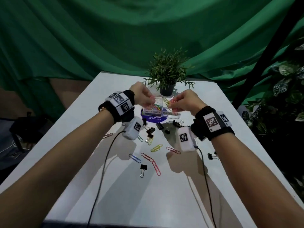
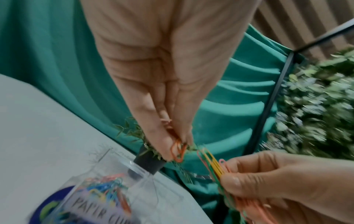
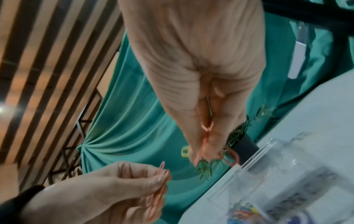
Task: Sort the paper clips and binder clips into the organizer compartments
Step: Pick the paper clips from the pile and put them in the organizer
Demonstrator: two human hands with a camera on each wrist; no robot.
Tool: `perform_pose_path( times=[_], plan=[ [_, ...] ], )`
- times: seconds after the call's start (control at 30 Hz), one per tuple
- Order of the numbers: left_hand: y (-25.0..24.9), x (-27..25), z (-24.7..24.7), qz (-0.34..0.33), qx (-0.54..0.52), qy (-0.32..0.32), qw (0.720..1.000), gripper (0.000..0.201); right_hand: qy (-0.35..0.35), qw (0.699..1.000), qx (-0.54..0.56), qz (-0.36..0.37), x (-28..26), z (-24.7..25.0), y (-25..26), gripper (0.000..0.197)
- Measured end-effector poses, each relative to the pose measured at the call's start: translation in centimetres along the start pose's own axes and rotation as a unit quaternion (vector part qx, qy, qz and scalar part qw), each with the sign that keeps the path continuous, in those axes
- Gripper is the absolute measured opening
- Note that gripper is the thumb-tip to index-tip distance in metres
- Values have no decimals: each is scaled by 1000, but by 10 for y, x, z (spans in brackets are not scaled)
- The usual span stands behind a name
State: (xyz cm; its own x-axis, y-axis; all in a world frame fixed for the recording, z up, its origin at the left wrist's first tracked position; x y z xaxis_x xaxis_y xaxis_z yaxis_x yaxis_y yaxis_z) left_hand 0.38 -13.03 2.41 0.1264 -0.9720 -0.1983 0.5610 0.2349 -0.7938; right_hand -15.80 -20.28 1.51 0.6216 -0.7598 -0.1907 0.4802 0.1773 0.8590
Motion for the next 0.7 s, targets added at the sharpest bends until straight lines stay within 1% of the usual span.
perform_pose_path(
  times=[0.1, 0.17, 0.23, 0.3, 0.4, 0.47, 0.57, 0.7],
  plan=[
    [9, 21, 16, 35, -112, -80, 990, 12, -78, 995, 65, 20, 28, 5, 11, 19],
    [19, 32, 15, 59, -147, -125, 979, 16, -133, 987, 81, 37, 45, 3, 13, 23],
    [31, 41, 10, 79, -163, -159, 971, 14, -175, 980, 82, 49, 56, -3, 11, 18],
    [44, 48, 4, 90, -172, -175, 965, 11, -198, 974, 96, 58, 63, -11, 5, 9],
    [54, 53, 2, 88, -174, -191, 962, 16, -198, 971, 120, 65, 70, -23, -8, 13],
    [53, 52, 5, 79, -177, -190, 962, 19, -192, 973, 111, 68, 74, -28, -13, 13],
    [49, 40, 16, 60, -171, -189, 965, 20, -170, 981, 55, 73, 81, -36, -11, 13],
    [53, 9, 34, 53, -83, -187, 977, 17, -141, 985, -55, 84, 84, -40, -4, 14]
  ],
)
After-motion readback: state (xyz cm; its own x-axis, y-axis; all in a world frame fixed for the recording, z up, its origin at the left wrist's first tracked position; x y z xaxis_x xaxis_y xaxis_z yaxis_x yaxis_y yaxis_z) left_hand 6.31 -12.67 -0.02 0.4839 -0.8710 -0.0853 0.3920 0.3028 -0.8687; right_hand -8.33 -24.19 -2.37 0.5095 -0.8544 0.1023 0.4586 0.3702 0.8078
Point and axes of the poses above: each hand's wrist, its own x-axis towards the middle knuckle, its own z-axis out of the back of the hand, y = z × x, the point moved 8 cm from there along x, towards the middle knuckle, and after that the axes turned 10 degrees about y, right-handed, at the moved point
